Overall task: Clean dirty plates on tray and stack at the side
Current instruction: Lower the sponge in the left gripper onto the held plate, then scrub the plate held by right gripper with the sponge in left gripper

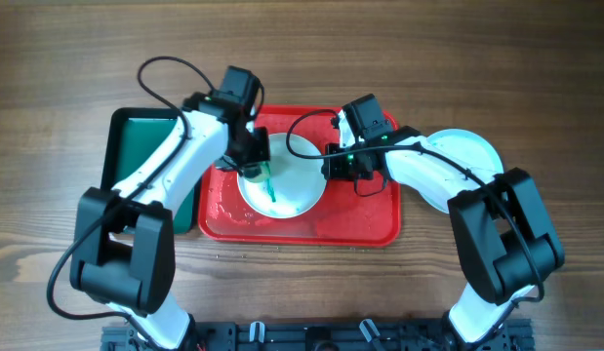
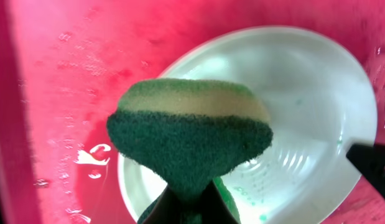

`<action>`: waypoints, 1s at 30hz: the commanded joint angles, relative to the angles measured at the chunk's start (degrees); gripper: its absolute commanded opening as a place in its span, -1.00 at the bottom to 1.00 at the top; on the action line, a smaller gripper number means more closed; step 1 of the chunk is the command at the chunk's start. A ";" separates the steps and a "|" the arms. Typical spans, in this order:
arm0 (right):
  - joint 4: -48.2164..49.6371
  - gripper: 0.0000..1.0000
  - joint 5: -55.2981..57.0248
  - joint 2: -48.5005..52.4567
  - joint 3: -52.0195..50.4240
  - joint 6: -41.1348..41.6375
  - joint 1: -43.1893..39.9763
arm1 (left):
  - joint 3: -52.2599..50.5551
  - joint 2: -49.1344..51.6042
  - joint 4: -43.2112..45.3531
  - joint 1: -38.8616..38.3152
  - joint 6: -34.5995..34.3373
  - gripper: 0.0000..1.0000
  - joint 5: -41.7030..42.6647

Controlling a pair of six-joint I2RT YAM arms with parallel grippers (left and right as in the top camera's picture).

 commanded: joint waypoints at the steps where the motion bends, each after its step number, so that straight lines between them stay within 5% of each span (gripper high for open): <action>1: 0.37 -0.92 -1.75 0.81 0.48 1.11 -0.13 | -2.36 0.44 0.63 -2.16 -0.04 -0.92 -0.52; 4: 0.39 -0.91 -1.75 0.81 0.48 1.14 -0.13 | -4.35 0.44 1.27 -2.93 -4.50 -0.92 -4.50; 16: 0.50 -0.91 -1.77 0.81 0.48 1.14 -0.13 | -9.60 0.44 7.45 -6.40 -4.76 -0.92 -6.19; 22: 0.48 -0.91 -1.77 0.81 0.48 1.14 -0.13 | -9.60 0.44 7.23 -9.81 -0.59 -0.92 4.94; 30: 0.48 -0.91 -1.77 0.81 0.48 1.14 -0.13 | -9.60 0.44 11.89 -10.32 -1.36 -0.92 2.60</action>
